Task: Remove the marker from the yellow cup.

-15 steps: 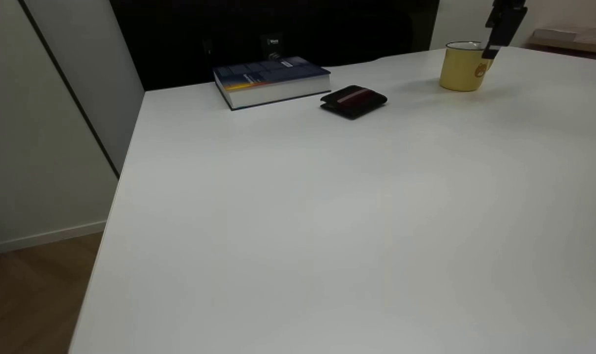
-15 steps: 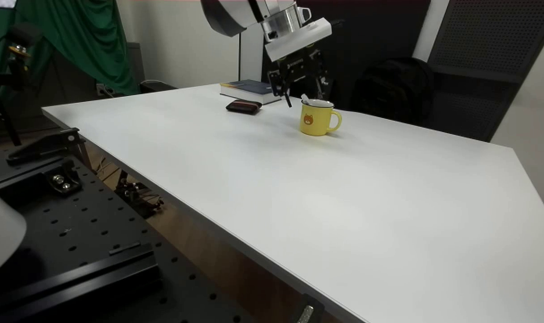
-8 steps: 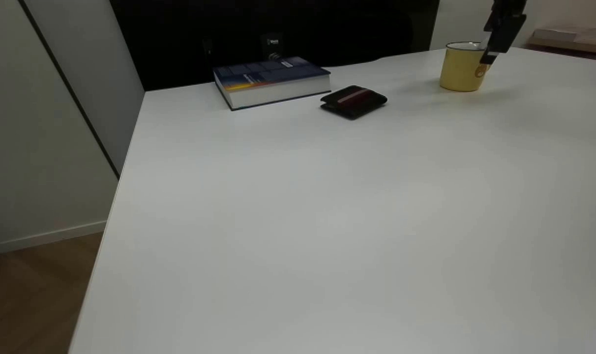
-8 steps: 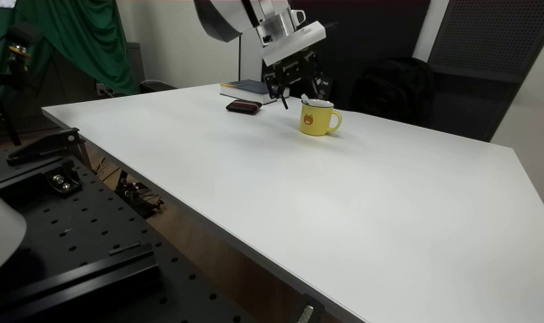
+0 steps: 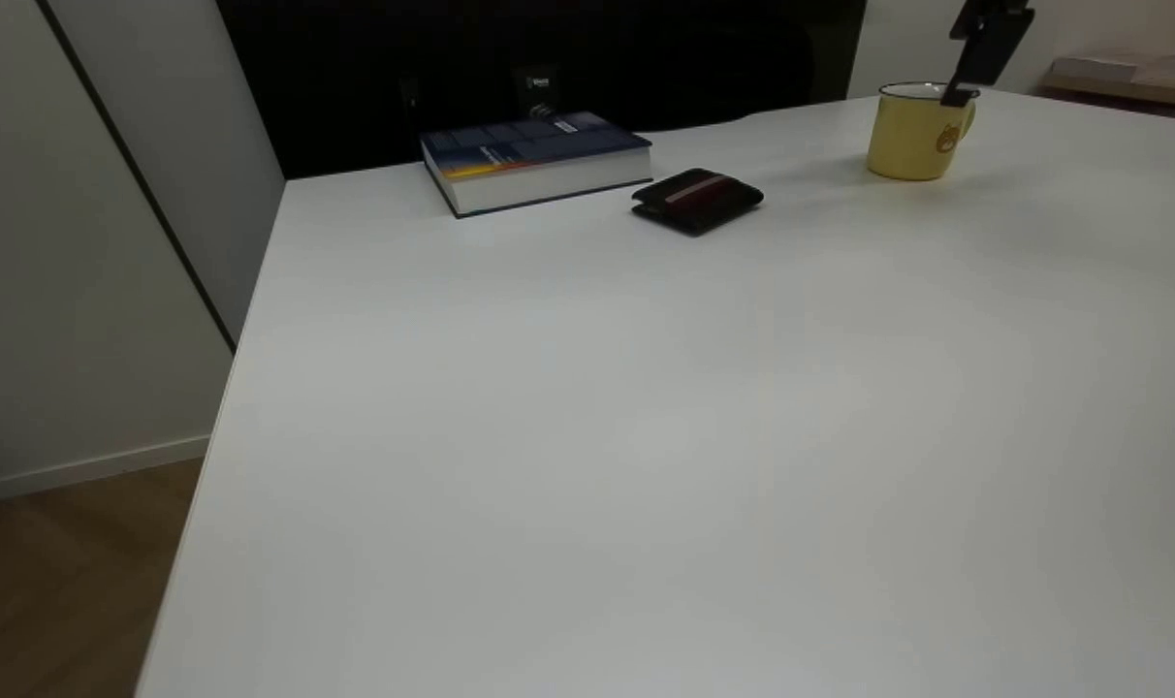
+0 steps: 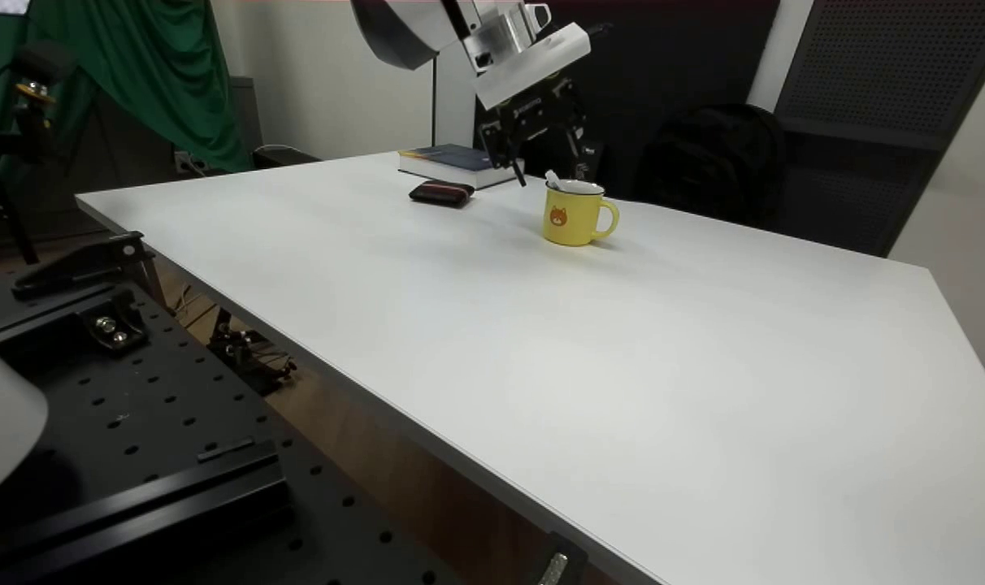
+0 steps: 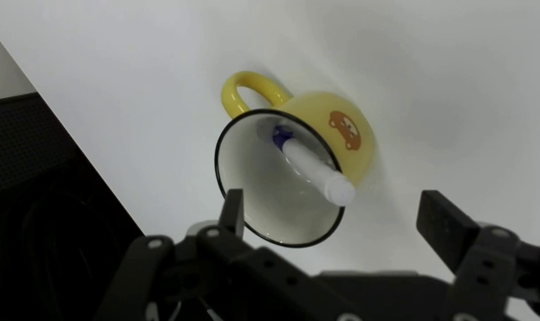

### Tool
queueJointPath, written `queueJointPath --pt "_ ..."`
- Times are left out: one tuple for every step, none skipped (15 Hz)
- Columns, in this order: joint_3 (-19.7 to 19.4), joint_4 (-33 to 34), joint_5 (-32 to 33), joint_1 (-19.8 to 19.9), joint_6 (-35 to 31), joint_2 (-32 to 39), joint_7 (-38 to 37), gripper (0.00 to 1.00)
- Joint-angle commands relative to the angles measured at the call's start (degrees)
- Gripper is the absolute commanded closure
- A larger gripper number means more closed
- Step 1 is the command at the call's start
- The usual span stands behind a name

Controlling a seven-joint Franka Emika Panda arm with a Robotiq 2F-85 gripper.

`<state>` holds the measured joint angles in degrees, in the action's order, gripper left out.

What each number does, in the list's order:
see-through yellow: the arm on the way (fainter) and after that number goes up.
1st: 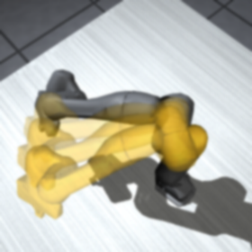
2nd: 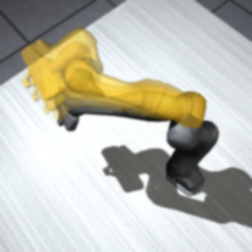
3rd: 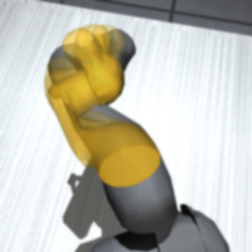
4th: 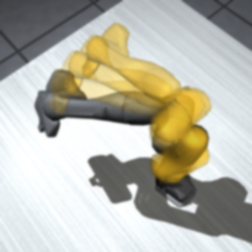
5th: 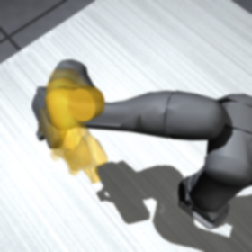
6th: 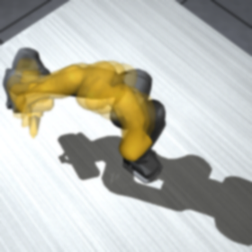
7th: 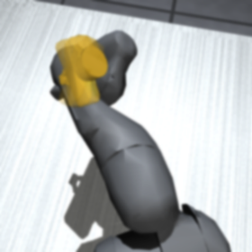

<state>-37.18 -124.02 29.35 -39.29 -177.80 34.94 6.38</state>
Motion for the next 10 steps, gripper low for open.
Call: queueJointPath --pt "-2.6 -0.5 -0.1 -2.0 -1.6 1.0 -1.8 0.00" --pt "-2.9 -0.7 -0.1 -2.2 -1.7 1.0 -1.8 0.00" --pt "-2.9 -0.8 0.2 -2.0 -1.7 1.0 -1.9 0.00" --pt "-3.1 -0.9 0.2 -2.1 -1.8 1.0 -1.9 0.00" --pt "-3.2 -1.0 0.1 -2.1 -1.9 1.1 -1.9 0.00" --pt "-3.3 -1.1 0.0 -2.1 -1.9 1.2 -1.8 0.00" --pt "-3.1 -1.2 -0.1 -1.9 -2.0 1.1 -1.7 0.00" --pt "-3.1 -1.3 -0.2 -1.9 -2.1 1.2 -1.8 0.25" --pt "-3.1 -1.4 -0.3 -1.9 -2.1 1.3 -1.7 0.27" --pt "-3.1 -1.5 -0.3 -1.9 -2.1 1.3 -1.7 0.33"
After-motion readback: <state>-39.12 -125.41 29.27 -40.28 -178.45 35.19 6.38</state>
